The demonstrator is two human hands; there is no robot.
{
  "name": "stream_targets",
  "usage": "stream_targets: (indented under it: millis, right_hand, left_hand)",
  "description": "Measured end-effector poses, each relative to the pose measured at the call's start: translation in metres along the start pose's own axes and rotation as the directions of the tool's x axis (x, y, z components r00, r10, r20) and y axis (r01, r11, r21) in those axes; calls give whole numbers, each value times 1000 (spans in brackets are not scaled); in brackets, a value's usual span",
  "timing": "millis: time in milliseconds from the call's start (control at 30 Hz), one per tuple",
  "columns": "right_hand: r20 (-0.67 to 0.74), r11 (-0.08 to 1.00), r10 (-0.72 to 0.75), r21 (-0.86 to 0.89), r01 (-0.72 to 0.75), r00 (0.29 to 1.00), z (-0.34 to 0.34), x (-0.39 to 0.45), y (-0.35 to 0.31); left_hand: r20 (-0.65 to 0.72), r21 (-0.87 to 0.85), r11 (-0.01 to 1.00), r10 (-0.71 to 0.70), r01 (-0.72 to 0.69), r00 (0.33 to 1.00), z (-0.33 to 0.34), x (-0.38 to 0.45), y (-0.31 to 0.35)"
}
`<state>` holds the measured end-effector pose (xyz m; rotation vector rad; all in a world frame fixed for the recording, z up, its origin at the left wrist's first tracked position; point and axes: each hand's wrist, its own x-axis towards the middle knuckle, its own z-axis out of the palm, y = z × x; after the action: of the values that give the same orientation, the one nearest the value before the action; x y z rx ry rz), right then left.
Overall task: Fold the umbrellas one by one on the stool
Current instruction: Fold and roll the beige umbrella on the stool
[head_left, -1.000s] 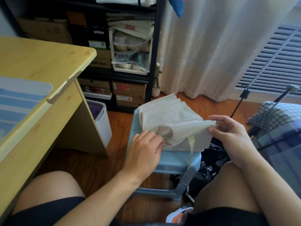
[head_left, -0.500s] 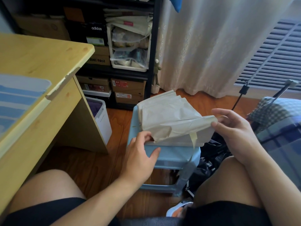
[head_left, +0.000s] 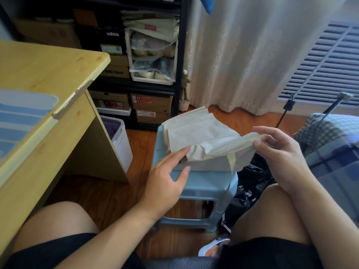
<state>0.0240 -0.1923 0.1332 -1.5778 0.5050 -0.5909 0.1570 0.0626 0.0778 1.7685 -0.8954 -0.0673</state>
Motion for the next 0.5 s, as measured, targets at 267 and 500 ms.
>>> stream_targets:
  millis: [267, 500]
  right_hand:
    - [10, 999, 2, -43, -2, 1000, 4, -1, 1]
    - [-8, 997, -49, 51, 49, 999, -6, 2, 6]
  left_hand:
    - [-75, -292, 906, -340, 306, 937, -10, 22, 5]
    - [-87, -92, 995, -40, 32, 995, -13, 9, 7]
